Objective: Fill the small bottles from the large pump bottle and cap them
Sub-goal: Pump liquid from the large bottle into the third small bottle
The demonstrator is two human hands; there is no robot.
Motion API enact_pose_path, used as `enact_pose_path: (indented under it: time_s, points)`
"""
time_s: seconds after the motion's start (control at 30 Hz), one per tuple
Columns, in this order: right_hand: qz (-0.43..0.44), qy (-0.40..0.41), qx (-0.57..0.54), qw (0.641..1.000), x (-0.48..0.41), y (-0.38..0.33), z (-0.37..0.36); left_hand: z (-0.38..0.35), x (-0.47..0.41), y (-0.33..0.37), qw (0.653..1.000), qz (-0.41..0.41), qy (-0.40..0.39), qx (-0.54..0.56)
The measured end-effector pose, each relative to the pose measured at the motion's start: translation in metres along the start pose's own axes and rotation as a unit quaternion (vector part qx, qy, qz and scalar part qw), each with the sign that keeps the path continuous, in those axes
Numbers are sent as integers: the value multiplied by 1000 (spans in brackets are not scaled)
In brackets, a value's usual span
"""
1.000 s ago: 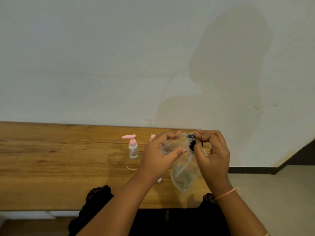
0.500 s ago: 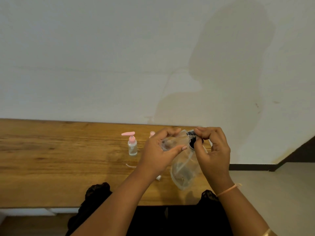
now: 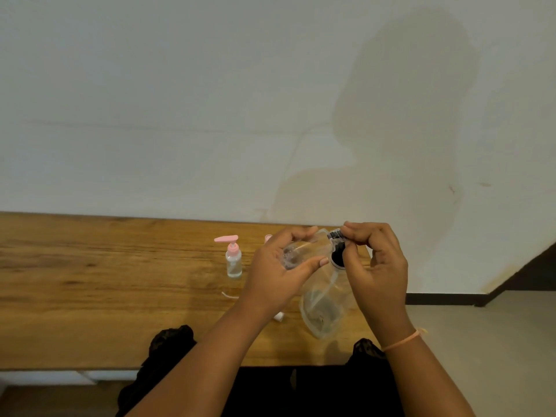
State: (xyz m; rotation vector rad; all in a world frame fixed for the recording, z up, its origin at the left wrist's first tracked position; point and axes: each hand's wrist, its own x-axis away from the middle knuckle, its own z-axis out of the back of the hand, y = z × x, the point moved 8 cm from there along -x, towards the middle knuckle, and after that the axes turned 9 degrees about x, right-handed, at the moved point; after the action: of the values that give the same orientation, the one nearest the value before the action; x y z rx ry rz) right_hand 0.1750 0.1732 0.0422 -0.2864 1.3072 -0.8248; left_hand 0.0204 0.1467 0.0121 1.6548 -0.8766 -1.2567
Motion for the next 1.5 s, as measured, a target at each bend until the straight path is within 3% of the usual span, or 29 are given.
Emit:
enact_pose_path:
  time_s: [0.3, 0.57, 0.9, 1.23, 1.5]
  points:
    - [12, -14, 20, 1000, 3, 10, -3, -3, 1, -15, 999, 37, -5, -16]
    - [4, -3, -3, 1000, 0, 1, 0, -1, 3, -3, 1000, -14, 6, -12]
    - [2, 3, 12, 1000, 4, 8, -3, -3, 2, -14, 999, 23, -12, -24]
    - [-2, 13, -13, 1000, 2, 0, 3, -4, 2, -1, 998, -34, -6, -52]
    - [-7, 14, 4, 1000, 5, 7, -2, -4, 3, -6, 999, -2, -16, -31]
